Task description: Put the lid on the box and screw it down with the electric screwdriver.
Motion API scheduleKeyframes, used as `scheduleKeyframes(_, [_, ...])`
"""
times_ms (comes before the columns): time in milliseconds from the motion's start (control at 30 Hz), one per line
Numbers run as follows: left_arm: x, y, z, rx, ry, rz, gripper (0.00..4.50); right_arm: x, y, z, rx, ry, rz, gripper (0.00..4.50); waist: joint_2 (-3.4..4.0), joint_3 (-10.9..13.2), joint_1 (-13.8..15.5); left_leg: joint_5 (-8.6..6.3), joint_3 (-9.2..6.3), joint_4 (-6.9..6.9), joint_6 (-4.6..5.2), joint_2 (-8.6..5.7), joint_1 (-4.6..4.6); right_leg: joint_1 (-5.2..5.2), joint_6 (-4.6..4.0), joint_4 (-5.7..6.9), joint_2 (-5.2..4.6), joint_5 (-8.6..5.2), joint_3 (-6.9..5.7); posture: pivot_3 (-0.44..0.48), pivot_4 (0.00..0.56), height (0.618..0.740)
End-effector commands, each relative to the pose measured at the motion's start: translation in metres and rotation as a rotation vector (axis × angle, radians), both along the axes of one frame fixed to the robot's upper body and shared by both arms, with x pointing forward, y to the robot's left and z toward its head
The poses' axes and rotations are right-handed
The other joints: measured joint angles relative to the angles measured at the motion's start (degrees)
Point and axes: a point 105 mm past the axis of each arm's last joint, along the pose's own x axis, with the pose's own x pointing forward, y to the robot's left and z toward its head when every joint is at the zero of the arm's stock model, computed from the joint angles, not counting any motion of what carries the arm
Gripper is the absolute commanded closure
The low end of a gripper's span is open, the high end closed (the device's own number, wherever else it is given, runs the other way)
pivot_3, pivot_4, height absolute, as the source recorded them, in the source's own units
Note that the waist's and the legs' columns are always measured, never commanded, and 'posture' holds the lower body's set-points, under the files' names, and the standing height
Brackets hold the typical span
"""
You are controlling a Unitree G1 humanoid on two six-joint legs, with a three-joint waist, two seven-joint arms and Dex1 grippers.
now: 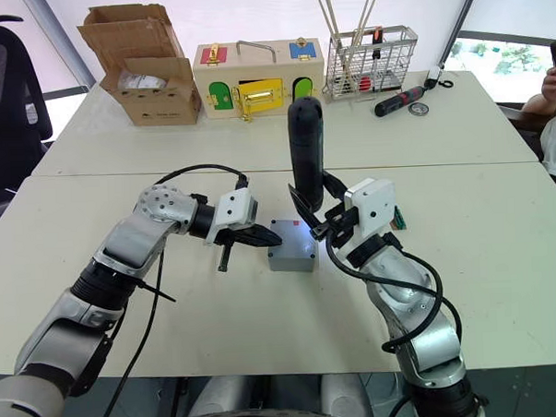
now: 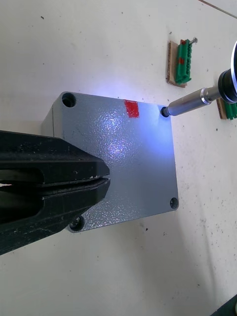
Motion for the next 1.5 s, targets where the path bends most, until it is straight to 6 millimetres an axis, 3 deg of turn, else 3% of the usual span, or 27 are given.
scheduleKeyframes(33, [0.003,0.004,-0.009,0.008,0.04,0.023,4.5,0.007,-0.012,-0.029,-0.024,0.174,-0.031,2.54,0.01,0.01,0.05,0.0,-0.01,0.0,0.0,0.0,0.0,0.0,0.0,0.0,0.0,0.0,0.0,0.0,0.15,0.74])
scheduleKeyframes(233, [0.011,0.001,0.019,-0.128,0.073,0.036,4.5,-0.006,-0.023,0.049,0.037,0.047,0.095,2.54,0.31,0.34,0.99,-0.01,0.02,0.01,0.02,-0.02,-0.16,-0.08,0.0,-0.11,-0.03,0.0,0.02,0.0,0.15,0.74])
scheduleKeyframes(367, [0.018,-0.004,0.051,-0.233,0.034,0.035,4.5,-0.014,-0.038,0.098,0.045,0.041,0.24,2.54,0.66,1.03,1.21,0.01,0.03,0.16,0.02,-0.03,-0.78,-0.4,-0.01,-0.07,-0.07,0.01,0.02,0.0,0.15,0.74])
scheduleKeyframes(533, [0.023,-0.003,0.088,-0.376,0.012,0.05,4.5,-0.007,-0.052,0.136,0.064,0.071,0.274,2.54,0.58,1.18,0.72,0.25,0.04,0.01,-0.4,-0.01,-1.23,-1.0,0.0,0.01,-0.22,0.02,-0.05,0.0,0.15,0.74])
scheduleKeyframes(667, [0.018,-0.008,0.096,-0.419,0.015,0.03,4.5,0.001,-0.063,0.153,0.116,0.073,0.249,2.54,0.56,1.2,0.48,0.25,0.12,-0.03,-0.4,-0.01,-1.23,-1.02,0.0,-0.01,-0.28,0.02,-0.06,0.0,0.15,0.74])
scheduleKeyframes(767, [0.012,-0.015,0.099,-0.44,0.019,0.001,4.5,0.014,-0.091,0.163,0.172,0.122,0.134,2.54,0.55,1.25,0.76,0.26,0.15,0.06,-0.39,-0.05,-1.25,-1.0,0.0,0.0,-0.3,0.02,-0.04,0.0,0.15,0.74])
scheduleKeyframes(1000, [-0.015,-0.029,0.087,-0.365,-0.015,-0.134,4.5,0.01,-0.171,0.138,0.045,0.561,-0.14,2.54,0.72,1.4,1.22,0.16,0.19,0.13,-0.22,-0.13,-1.37,-0.95,-0.01,-0.19,-0.35,0.02,-0.03,0.0,0.15,0.74])
scheduleKeyframes(1133, [-0.028,-0.03,0.062,-0.234,-0.088,-0.192,4.5,-0.01,-0.228,0.086,-0.117,0.925,-0.406,2.54,0.8,1.42,1.11,0.14,0.35,0.04,-0.2,-0.06,-1.4,-1.05,-0.01,-0.22,-0.36,0.02,-0.03,0.0,0.15,0.74])
scheduleKeyframes(1300, [-0.035,-0.034,0.047,-0.204,-0.108,-0.184,4.5,-0.015,-0.251,0.046,-0.172,1.114,-0.465,2.54,1.19,1.57,0.33,-0.02,0.56,0.17,0.1,-0.01,-1.33,-1.05,-0.01,-0.13,-0.33,0.02,0.12,0.0,0.15,0.74])
scheduleKeyframes(1500, [-0.042,-0.03,0.043,-0.215,-0.087,-0.124,4.5,-0.01,-0.254,0.008,-0.084,1.259,-0.456,2.54,1.32,1.63,-0.38,0.01,0.6,0.12,0.03,0.01,-1.28,-1.13,0.01,-0.05,-0.3,0.02,0.15,0.0,0.15,0.74])
